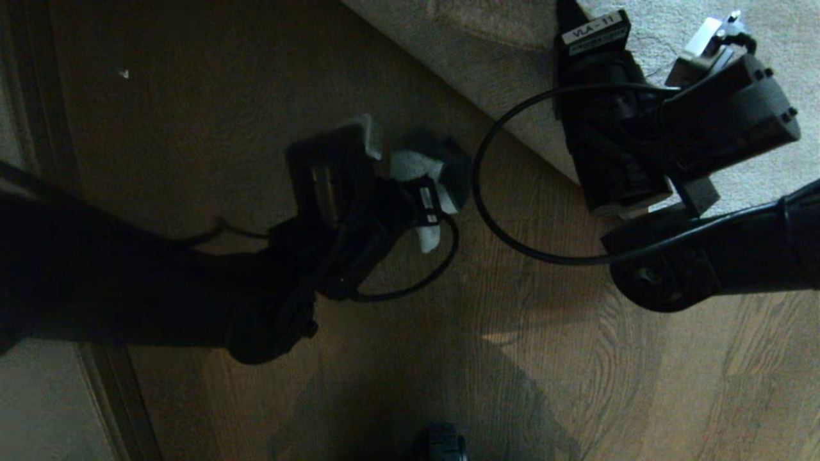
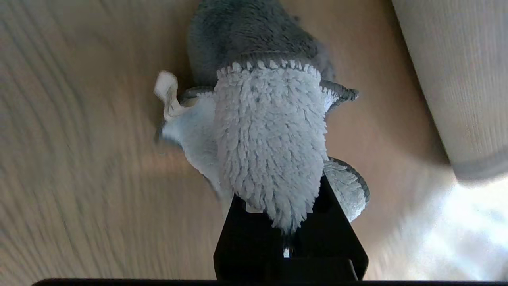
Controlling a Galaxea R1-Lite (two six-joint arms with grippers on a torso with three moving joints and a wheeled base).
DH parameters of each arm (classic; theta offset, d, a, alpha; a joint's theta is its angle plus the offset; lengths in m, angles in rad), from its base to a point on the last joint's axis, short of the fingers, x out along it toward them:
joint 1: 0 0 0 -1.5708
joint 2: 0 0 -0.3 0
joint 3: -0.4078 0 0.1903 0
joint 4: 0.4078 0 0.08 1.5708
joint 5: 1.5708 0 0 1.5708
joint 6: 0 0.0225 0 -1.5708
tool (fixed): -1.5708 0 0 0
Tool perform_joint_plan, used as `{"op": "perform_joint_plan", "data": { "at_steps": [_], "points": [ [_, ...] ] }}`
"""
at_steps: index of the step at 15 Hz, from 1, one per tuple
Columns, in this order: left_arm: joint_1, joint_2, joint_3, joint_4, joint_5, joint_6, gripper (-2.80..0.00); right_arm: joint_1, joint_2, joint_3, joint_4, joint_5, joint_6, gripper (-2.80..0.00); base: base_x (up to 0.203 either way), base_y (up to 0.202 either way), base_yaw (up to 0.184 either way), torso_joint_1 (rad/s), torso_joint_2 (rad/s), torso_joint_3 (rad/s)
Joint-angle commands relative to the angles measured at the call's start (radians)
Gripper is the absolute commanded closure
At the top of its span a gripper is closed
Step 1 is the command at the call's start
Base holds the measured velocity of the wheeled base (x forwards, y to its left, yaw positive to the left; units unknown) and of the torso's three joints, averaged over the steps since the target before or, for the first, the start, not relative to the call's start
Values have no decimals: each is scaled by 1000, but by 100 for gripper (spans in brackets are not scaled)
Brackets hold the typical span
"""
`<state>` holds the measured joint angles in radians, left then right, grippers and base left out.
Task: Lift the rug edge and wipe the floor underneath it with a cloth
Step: Wipe the floor under the carpet with a rag
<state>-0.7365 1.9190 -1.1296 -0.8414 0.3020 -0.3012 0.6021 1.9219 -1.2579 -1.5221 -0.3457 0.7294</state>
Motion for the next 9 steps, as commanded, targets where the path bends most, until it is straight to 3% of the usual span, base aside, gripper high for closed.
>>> {"op": "perform_joint_plan", "data": {
  "at_steps": [1, 9],
  "points": [
    [37, 11, -36, -6, 5, -1, 0, -1, 3, 0, -48, -2, 4, 0, 0, 0, 0, 0, 0, 0],
    [208, -118, -6, -7, 47, -17, 0, -1, 8, 1, -48, 5, 5, 0, 0, 0, 0, 0, 0, 0]
  ]
}}
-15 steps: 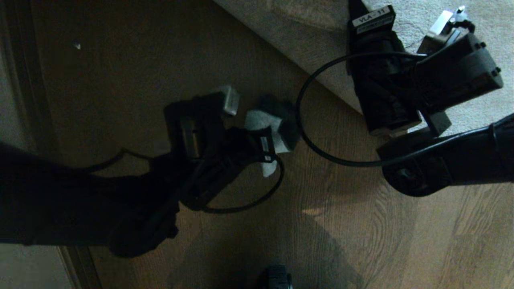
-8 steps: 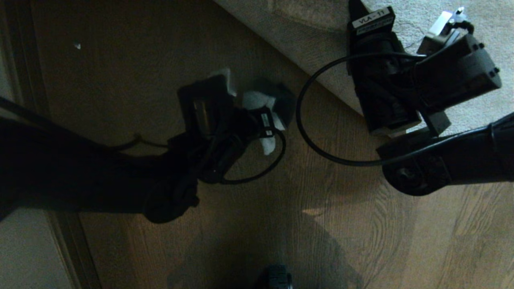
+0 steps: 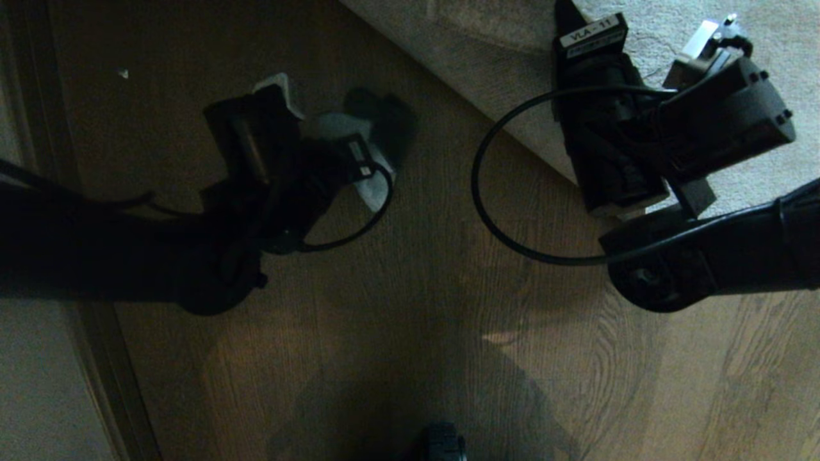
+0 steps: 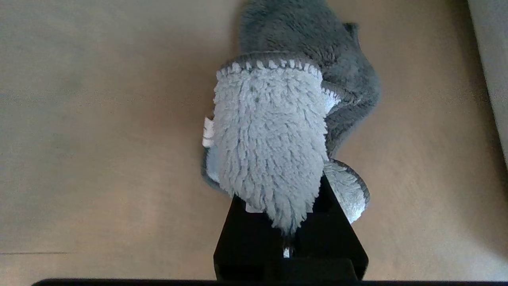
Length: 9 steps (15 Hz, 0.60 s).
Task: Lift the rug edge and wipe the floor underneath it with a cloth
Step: Wipe the floor under the carpet with a rag
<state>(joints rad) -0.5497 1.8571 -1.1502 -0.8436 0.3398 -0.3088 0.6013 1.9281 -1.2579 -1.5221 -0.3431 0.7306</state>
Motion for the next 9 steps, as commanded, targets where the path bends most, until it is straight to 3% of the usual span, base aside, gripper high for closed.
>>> {"op": "perform_joint_plan", "data": {
  "at_steps": [1, 5, 9],
  "points": [
    [27, -83, 30, -4, 15, -25, 0, -1, 2, 0, -48, 7, 3, 0, 0, 0, 0, 0, 0, 0],
    [13, -214, 194, -3, 21, -38, 0, -3, 0, 2, -48, 7, 3, 0, 0, 0, 0, 0, 0, 0],
    [-146, -383, 464, 3, 15, -41, 0, -3, 0, 0, -48, 10, 4, 0, 0, 0, 0, 0, 0, 0]
  ]
}}
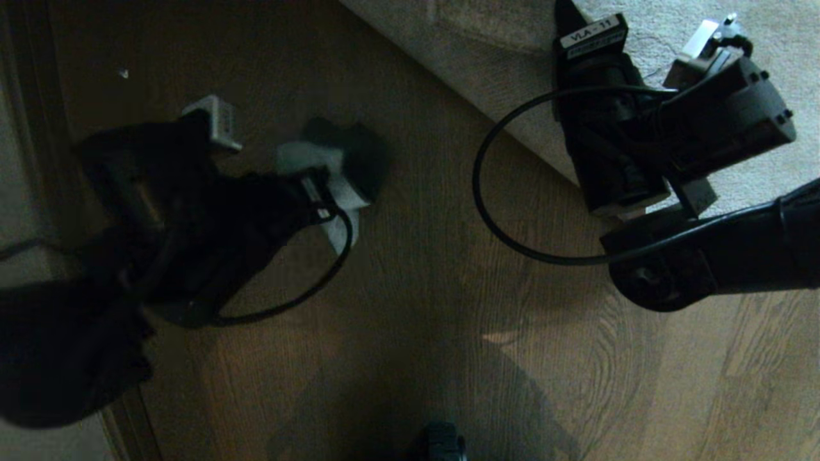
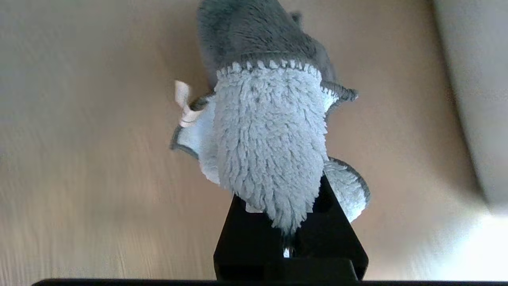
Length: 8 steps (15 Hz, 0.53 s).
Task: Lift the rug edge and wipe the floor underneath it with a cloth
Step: Wipe the floor under the carpet with a rag
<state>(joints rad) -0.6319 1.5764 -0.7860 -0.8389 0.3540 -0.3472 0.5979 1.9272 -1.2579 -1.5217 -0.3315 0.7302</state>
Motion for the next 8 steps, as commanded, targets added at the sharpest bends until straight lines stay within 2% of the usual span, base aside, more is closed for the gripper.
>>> {"op": "perform_joint_plan", "data": {
  "at_steps": [1, 4, 8],
  "points": [
    [-104, -127, 159, 1, -1, -2, 0, 0, 1, 0, -48, 0, 3, 0, 0, 0, 0, 0, 0, 0],
    [-152, -147, 262, 3, -28, -1, 0, 0, -2, 0, -48, 6, 3, 0, 0, 0, 0, 0, 0, 0],
    [-189, -110, 256, 2, -44, 1, 0, 0, -5, 0, -48, 11, 3, 0, 0, 0, 0, 0, 0, 0]
  ]
}}
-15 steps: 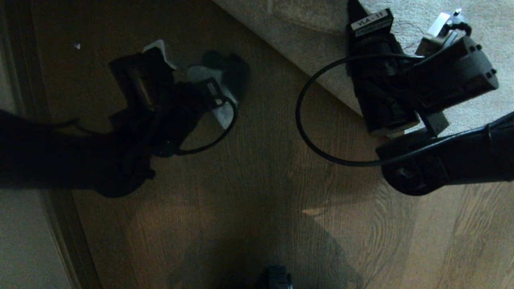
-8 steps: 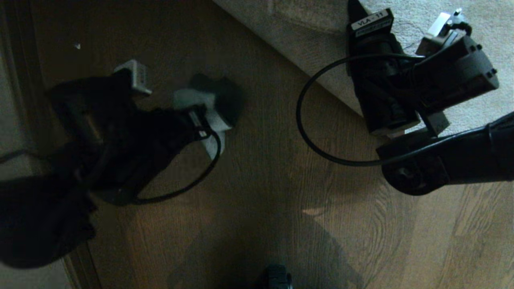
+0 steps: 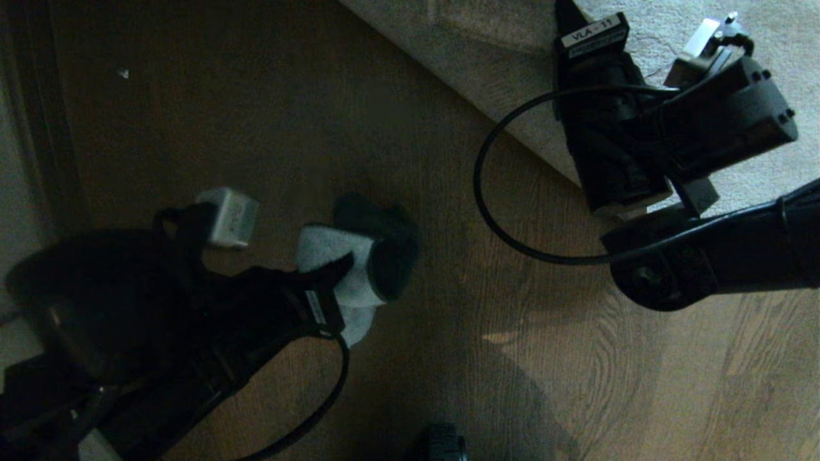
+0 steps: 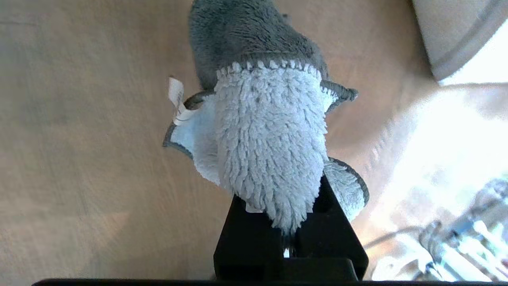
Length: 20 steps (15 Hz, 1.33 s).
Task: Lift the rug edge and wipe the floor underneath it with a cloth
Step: Wipe the floor under the carpet with a rag
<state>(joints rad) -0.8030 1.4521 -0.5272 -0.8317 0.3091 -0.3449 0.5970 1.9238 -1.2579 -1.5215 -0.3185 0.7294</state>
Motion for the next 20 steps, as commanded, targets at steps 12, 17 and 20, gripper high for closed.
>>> {"op": "perform_joint_plan", "data": {
  "at_steps": [12, 17, 20],
  "points": [
    [-48, 316, -370, -15, -7, 3, 0, -26, 1, 2, -49, -2, 4, 0, 0, 0, 0, 0, 0, 0],
    [11, 362, -450, -17, -4, 0, 0, -29, 3, 0, -49, 6, 2, 0, 0, 0, 0, 0, 0, 0],
    [67, 388, -510, -18, 3, -5, 0, -31, 6, 2, -49, 6, 3, 0, 0, 0, 0, 0, 0, 0]
  ]
}}
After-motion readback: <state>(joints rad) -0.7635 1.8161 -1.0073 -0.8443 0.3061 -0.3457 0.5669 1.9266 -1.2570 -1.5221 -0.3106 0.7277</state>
